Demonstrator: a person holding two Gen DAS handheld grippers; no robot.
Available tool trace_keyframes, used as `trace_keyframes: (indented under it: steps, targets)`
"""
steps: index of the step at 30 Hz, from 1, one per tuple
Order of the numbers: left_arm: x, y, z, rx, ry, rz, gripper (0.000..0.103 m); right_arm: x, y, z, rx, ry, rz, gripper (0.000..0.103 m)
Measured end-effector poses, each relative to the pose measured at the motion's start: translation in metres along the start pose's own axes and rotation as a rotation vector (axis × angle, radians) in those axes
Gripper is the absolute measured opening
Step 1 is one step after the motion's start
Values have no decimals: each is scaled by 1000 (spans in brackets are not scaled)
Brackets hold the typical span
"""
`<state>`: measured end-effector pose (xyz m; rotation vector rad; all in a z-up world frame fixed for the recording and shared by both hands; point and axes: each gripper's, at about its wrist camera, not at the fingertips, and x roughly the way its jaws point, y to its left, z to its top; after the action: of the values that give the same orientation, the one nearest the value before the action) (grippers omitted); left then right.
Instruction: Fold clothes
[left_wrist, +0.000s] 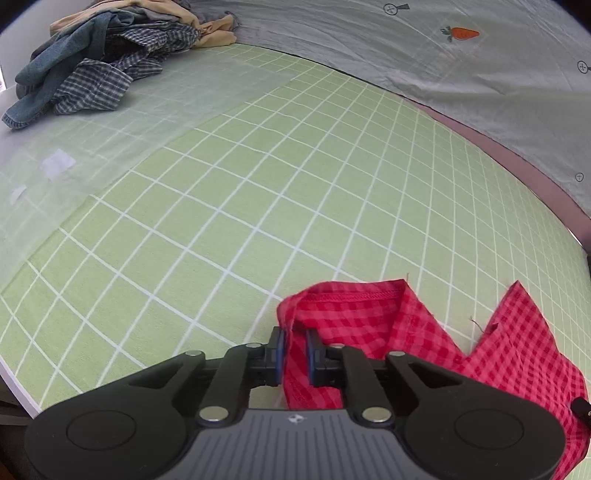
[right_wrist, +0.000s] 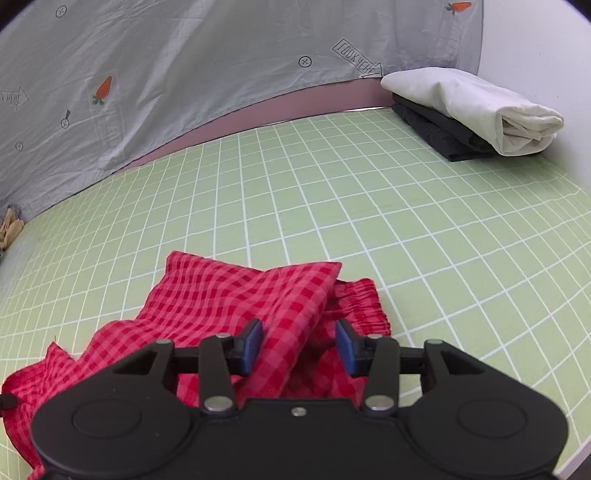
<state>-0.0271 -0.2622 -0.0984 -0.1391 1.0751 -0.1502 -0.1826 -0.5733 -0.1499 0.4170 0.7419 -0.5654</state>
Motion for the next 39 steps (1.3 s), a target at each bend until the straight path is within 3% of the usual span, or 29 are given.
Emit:
trace_keyframes:
  steps: [3, 14, 21, 24, 27, 29, 32, 39]
  targets:
    - [-3, -8, 1, 6, -8, -12, 30, 1, -3, 5, 10, -10, 23, 50]
    - [5, -20, 29, -24, -17, -101, 69, 26, 0, 19, 88, 29, 45, 57]
    - [39, -48, 41, 122, 94, -124, 69, 48, 10, 27, 111, 71, 17, 57]
    - [46, -52, 44, 169, 124, -135, 64, 55, 17, 30, 105, 83, 5, 48]
    - [57, -53, 46, 161, 174, -162, 47, 59, 22, 31, 101, 85, -4, 34]
    - [63, -57, 45, 177, 196, -174, 19, 59, 25, 32, 102, 77, -7, 25]
    - [68, -63, 46, 214, 187, -169, 0, 62, 32, 35, 91, 63, -14, 14]
    - [80, -41, 91, 138, 128, -140, 0, 84, 62, 60, 46, 14, 12, 6]
